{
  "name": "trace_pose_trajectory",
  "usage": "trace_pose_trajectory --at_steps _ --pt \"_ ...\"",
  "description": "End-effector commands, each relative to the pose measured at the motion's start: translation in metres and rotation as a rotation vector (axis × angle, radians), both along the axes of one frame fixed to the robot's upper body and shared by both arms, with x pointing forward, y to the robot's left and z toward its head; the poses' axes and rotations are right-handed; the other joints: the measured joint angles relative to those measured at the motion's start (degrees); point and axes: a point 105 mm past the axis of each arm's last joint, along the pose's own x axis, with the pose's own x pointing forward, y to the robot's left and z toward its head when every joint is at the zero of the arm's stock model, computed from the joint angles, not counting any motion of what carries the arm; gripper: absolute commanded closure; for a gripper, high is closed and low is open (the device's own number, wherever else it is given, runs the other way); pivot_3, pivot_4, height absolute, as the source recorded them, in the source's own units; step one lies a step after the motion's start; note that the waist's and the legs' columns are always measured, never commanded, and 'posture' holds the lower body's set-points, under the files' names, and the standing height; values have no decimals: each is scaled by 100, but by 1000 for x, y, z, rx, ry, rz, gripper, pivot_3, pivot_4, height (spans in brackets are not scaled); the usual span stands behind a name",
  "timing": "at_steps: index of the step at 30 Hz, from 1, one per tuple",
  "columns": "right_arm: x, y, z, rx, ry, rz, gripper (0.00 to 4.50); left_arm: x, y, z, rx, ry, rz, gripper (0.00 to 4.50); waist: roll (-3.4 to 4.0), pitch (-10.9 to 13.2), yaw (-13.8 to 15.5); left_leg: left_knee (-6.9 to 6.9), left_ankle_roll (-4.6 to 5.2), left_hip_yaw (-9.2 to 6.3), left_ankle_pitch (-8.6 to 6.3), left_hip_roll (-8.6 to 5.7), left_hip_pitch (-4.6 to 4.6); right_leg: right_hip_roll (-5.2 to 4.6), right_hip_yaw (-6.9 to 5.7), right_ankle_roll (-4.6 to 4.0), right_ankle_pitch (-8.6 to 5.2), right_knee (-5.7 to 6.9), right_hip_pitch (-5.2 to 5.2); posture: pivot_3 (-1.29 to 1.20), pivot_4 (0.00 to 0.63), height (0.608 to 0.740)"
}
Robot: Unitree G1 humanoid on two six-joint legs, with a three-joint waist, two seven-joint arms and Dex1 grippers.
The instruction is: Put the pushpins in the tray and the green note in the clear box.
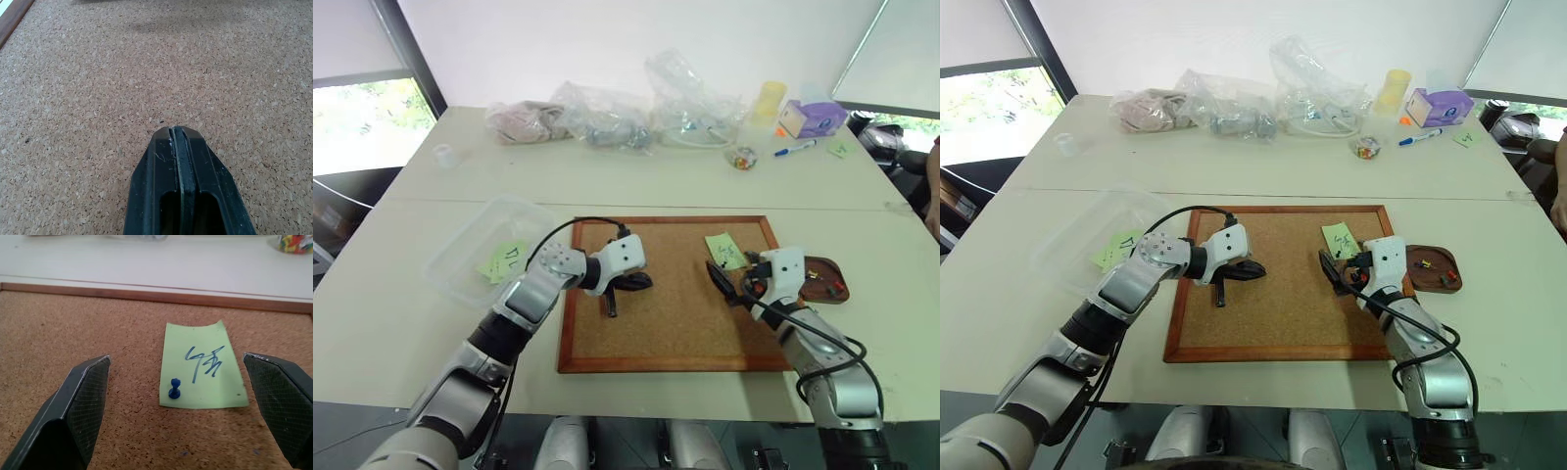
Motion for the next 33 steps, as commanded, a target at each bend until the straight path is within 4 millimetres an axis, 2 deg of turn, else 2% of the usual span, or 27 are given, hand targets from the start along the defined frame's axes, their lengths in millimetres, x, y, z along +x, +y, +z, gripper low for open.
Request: trace_pose_trajectory --at_steps 1,6,9,14,16,27,33 --pt "4 3 7 -4 -37 10 79 -3 3 -18 56 37 9 4500 0 0 -1 0 0 0 0 0 0 -1 0 0 0 0 0 0 150 737" --pt "6 3 0 4 -11 21 79 -3 1 -17 53 35 12 4500 0 0 0 0 0 0 0 -1 0 0 0 0 0 0 0 0 150 737" --pt "6 4 -1 8 -6 27 879 -3 1 -17 52 35 12 4500 -1 -1 -1 0 0 1 0 -1 0 0 0 0 0 0 1 0 150 737" --pt "6 6 -2 9 -4 35 3329 -3 1 -17 49 34 13 4500 -1 -1 -1 0 0 1 0 -1 1 0 0 1 0 0 1 0 150 737" --pt "5 6 -3 9 1 37 4467 -3 1 -17 48 34 13 4500 -1 -1 -1 0 0 0 0 -1 1 0 0 1 1 0 1 0 150 737" --pt "3 -1 0 -14 -25 1 4467 -3 1 -18 52 34 11 4500 -1 -1 1 0 0 0 0 0 2 1 0 1 0 1 2 0 150 737" --pt "7 -13 29 -27 -179 -85 4467 -5 2 -20 53 46 8 4500 -1 -1 3 0 0 0 0 -1 1 0 0 1 0 1 2 0 150 737"
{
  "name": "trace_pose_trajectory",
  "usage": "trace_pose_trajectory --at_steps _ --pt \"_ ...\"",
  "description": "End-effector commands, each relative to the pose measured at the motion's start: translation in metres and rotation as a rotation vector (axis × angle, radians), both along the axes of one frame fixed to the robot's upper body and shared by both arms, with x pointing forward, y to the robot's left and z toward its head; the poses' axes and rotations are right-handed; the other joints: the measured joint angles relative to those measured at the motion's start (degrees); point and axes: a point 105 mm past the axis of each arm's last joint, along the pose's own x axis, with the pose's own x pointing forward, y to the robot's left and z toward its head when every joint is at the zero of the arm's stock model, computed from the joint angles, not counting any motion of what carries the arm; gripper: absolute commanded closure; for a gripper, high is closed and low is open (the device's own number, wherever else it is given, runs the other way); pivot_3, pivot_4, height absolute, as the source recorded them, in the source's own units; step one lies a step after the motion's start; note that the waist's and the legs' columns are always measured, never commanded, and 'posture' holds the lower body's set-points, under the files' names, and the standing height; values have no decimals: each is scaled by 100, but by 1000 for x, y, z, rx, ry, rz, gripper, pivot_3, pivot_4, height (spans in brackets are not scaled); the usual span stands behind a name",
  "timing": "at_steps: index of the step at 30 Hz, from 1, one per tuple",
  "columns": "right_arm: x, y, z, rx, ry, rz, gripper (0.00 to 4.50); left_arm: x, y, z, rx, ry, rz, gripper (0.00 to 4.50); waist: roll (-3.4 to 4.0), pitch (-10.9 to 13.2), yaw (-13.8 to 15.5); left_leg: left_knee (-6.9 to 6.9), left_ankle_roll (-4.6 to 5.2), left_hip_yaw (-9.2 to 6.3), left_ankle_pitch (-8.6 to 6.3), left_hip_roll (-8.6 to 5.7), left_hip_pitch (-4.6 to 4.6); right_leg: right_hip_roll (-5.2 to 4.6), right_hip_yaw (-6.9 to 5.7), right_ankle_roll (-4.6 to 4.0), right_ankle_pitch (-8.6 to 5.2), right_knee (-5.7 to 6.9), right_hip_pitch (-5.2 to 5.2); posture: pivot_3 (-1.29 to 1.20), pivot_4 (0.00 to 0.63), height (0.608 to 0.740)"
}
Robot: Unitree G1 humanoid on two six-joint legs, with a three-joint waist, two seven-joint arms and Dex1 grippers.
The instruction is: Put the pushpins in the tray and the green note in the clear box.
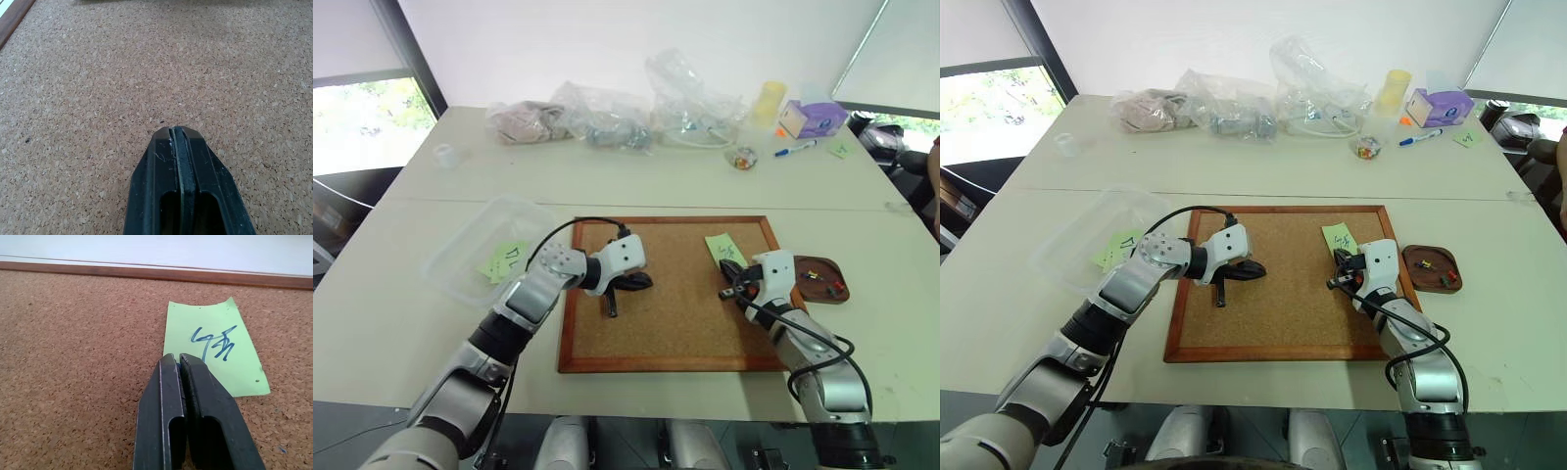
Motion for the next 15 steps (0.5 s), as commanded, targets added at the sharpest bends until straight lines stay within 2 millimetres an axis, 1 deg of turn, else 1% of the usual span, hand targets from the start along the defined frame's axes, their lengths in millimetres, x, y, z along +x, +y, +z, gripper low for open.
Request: trace_pose_trajectory --at_steps 1,4,9,11,13,15 --pt "1 -8 38 -9 -172 -46 4467 -5 3 -20 55 48 6 4500 0 0 0 0 0 0 0 0 0 0 0 0 0 0 0 0 150 737" --pt "1 -9 47 -3 -211 -56 4467 -5 3 -21 57 51 6 4500 0 0 -5 0 0 0 0 -1 0 0 0 1 0 0 0 0 150 737" --pt "-1 -6 47 -4 -209 -41 4467 -5 2 -18 32 62 8 4500 0 0 -4 0 0 0 0 0 0 0 0 1 1 1 0 0 150 737" --pt "-2 -5 47 -5 -209 -39 4467 -3 -1 -12 -2 72 15 4500 0 0 -2 0 0 1 0 -1 0 0 0 0 0 1 0 0 150 737" --pt "-2 -5 47 -4 -209 -39 4467 0 -3 -1 -56 93 27 4500 0 0 0 0 0 0 0 0 0 0 0 0 0 1 0 0 150 737" --pt "-2 -5 48 -4 -211 -39 4467 5 -8 19 -167 141 55 4500 0 0 1 0 0 0 0 0 -1 0 0 1 0 1 -1 0 150 737"
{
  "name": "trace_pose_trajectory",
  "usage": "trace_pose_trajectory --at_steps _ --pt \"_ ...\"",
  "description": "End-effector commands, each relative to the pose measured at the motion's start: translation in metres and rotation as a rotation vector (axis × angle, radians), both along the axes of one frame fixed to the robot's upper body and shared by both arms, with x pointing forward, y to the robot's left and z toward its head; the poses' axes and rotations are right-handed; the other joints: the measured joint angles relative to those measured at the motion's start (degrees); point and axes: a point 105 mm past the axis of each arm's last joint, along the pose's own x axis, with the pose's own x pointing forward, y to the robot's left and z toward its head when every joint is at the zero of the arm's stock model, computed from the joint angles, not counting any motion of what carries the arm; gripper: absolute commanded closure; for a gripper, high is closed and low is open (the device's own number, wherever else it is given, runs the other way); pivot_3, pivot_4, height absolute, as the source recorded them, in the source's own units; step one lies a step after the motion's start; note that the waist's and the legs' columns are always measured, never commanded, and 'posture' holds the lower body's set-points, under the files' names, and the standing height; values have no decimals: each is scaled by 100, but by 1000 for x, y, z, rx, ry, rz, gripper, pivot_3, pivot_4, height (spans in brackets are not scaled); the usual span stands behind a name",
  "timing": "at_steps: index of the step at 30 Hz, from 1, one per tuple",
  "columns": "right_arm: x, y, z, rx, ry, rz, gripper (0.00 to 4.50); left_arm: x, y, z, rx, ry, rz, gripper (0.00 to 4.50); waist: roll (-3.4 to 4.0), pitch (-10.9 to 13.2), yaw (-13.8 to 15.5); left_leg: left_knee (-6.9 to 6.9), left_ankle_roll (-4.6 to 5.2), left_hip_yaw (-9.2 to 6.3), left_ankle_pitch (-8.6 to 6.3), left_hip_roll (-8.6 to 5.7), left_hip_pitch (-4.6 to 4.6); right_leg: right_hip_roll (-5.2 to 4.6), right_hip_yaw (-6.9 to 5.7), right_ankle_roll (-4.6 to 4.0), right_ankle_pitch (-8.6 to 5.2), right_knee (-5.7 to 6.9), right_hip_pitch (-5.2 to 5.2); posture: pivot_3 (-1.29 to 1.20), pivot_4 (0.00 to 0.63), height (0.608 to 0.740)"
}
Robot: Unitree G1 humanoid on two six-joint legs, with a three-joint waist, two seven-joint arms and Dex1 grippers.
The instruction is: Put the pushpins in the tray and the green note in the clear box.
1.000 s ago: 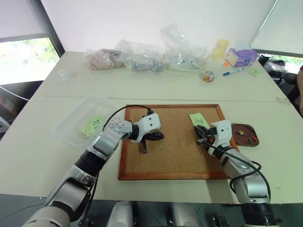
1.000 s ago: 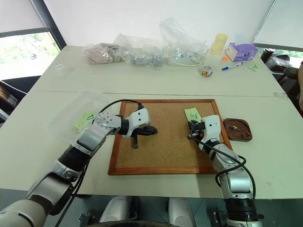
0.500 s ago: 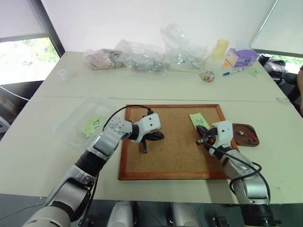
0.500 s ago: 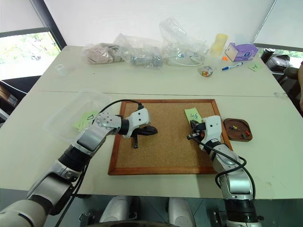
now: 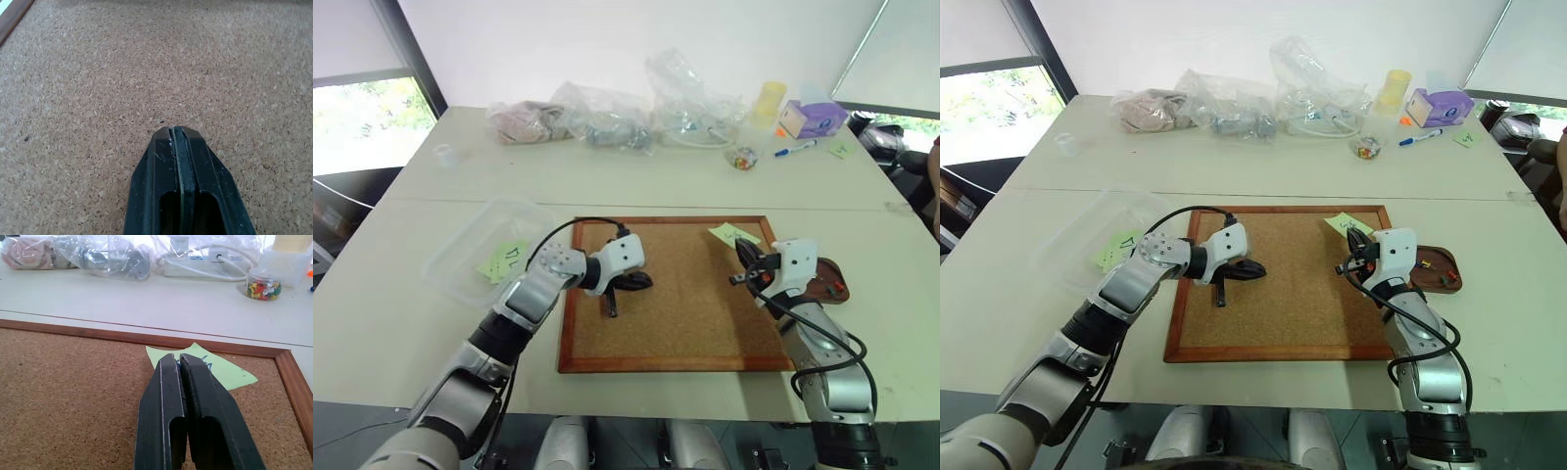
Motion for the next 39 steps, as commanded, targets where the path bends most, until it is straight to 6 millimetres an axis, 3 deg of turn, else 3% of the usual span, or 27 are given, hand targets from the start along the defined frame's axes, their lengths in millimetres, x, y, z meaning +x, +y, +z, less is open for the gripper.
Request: trace_pose_trajectory --at_steps 1,3,6,11,13,14,18,24,34,39 --pt "-3 1 17 -1 -63 6 4467 10 -9 31 -192 116 57 4500 -1 2 1 1 0 0 0 0 -1 0 0 0 0 0 0 0 150 737" --pt "-2 1 18 -2 -65 6 4467 21 -13 56 -322 185 111 4500 -10 13 1 3 0 -2 0 -2 -9 1 -2 8 4 1 -8 0 150 737" --pt "-1 1 21 -4 -73 4 4500 33 -22 83 -482 326 171 3536 -15 16 -22 5 1 -4 0 -10 -16 3 -4 19 10 2 -16 0 150 737" --pt "0 -2 30 -11 -101 -4 4500 35 -42 103 -631 572 172 1121 -14 15 -51 -5 1 -6 0 -10 -10 10 -5 28 9 2 -17 0 150 737" --pt "0 -4 38 -17 -124 -12 4500 43 -49 103 -673 669 222 259 -14 16 -48 -6 1 -9 0 -10 -10 12 -6 29 9 5 -18 0 150 737" --pt "-1 -5 41 -19 -133 -16 4500 49 -50 100 -687 713 269 62 -15 17 -44 -5 1 -9 0 -10 -10 12 -7 29 9 5 -19 0 150 737" --pt "-3 -5 58 -29 -178 -20 4500 59 -62 92 -735 891 341 62 -25 25 -41 -5 1 -11 0 -14 -12 11 -7 29 9 5 -19 0 150 737" --pt "-10 6 76 -40 -220 3 4500 64 -87 97 -874 1035 343 62 -31 29 -18 -6 0 -11 0 -16 -15 8 -9 30 9 1 -20 0 150 737" --pt "-19 15 84 -44 -228 11 4500 60 -131 88 -915 1043 367 62 -33 30 -28 -7 0 -10 0 -22 -16 5 -8 29 8 -3 -21 0 150 737" --pt "-22 14 82 -42 -226 -4 4500 58 -139 91 -950 1050 362 2314 -33 30 -37 -9 0 -10 0 -22 -16 5 -8 28 8 -5 -21 0 150 737"
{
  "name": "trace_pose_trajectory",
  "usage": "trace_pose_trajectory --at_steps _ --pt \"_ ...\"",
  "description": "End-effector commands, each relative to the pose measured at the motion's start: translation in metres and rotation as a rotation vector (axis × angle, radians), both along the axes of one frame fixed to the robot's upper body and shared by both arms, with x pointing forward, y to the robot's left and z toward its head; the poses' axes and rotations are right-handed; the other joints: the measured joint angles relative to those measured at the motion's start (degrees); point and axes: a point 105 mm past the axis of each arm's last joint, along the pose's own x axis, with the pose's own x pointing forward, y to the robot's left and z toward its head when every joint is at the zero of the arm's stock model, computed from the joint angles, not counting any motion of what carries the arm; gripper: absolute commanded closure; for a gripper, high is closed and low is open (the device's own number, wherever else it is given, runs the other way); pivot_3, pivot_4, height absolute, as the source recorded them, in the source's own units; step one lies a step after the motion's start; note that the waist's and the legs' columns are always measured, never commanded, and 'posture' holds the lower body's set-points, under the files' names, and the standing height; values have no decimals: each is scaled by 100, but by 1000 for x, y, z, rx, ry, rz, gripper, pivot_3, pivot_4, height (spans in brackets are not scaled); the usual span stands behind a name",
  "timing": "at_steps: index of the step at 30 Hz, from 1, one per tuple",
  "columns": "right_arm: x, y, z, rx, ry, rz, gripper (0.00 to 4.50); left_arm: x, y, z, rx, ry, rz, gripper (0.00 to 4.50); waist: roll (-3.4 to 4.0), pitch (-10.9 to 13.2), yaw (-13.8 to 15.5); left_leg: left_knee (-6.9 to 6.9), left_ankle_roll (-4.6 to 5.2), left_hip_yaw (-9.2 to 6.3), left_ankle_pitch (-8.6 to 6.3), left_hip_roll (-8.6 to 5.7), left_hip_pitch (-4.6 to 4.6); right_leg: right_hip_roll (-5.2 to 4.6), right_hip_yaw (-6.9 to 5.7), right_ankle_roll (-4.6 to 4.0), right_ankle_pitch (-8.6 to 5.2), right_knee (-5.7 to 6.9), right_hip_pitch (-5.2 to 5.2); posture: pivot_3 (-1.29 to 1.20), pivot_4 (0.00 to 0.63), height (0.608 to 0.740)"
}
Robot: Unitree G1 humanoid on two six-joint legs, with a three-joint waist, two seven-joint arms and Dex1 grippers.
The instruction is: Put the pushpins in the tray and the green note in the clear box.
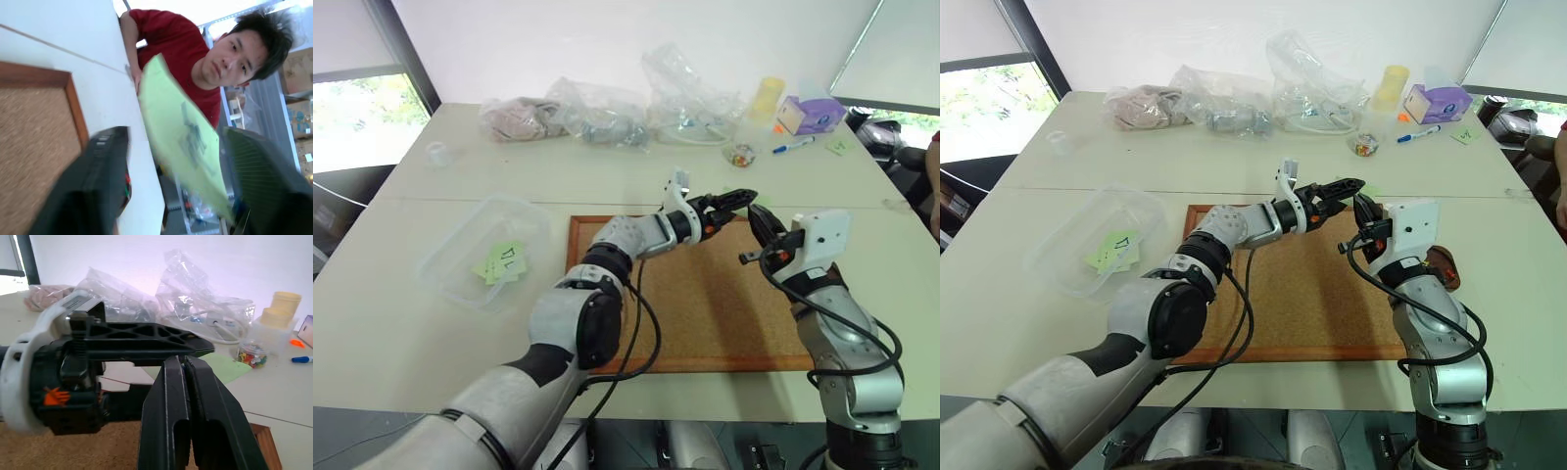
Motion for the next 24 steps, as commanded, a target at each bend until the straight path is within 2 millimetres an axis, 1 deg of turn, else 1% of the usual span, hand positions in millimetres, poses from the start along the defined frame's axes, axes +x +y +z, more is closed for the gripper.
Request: trace_pose_trajectory --at_steps 1,4,5,9,11,14,16,18,20,22,24 --pt "-7 2 13 -1 -57 -1 4500 1 -5 16 -45 -26 6 2783 0 0 -6 0 0 0 0 0 0 0 0 0 0 0 0 0 150 737" --pt "-7 2 13 0 -57 -4 4500 1 -4 14 -37 -24 8 4305 0 0 2 0 0 -2 0 0 0 1 0 0 0 0 0 0 150 737" --pt "-7 2 13 0 -57 -4 4500 2 -4 14 -35 -25 9 4423 0 0 2 0 0 -1 0 0 0 0 0 0 0 0 0 0 150 737" --pt "-7 1 13 2 -60 -8 4500 5 0 12 -3 -62 23 4423 0 0 5 0 0 -2 0 -1 -1 0 0 0 0 -1 0 0 150 737" --pt "-8 -2 17 17 -76 -23 4500 5 2 9 28 -89 25 4423 0 0 3 0 0 -1 0 -1 -1 0 0 0 0 -1 0 0 150 737" --pt "-13 -18 36 107 -138 -85 4500 7 6 0 75 -119 31 4423 0 0 5 -1 0 -2 0 -1 -1 0 0 0 0 -1 0 0 150 737" --pt "-17 -23 40 129 -150 -103 4500 8 9 -3 80 -119 33 4423 0 0 8 -1 0 -1 0 -1 -1 0 0 0 0 -1 0 0 150 737" --pt "-22 -30 41 152 -147 -128 4500 8 12 -4 74 -114 31 4423 0 0 10 -1 0 -2 0 -1 -2 -1 0 0 0 -2 0 0 150 737" --pt "-27 -45 32 167 -116 -201 4500 6 12 -3 79 -131 10 4423 0 0 11 -2 0 -3 0 -1 -2 -1 -1 0 0 -2 0 0 150 737" --pt "-30 -63 17 124 -57 -294 4500 2 11 -1 90 -174 -28 4423 0 0 18 -3 0 -3 0 -1 -2 -2 -1 0 0 -2 0 0 150 737" --pt "-33 -85 -2 91 22 -400 4500 -9 8 2 110 -266 -108 4423 0 0 12 -2 0 -1 0 -1 -3 -3 0 -1 0 -3 0 0 150 737"
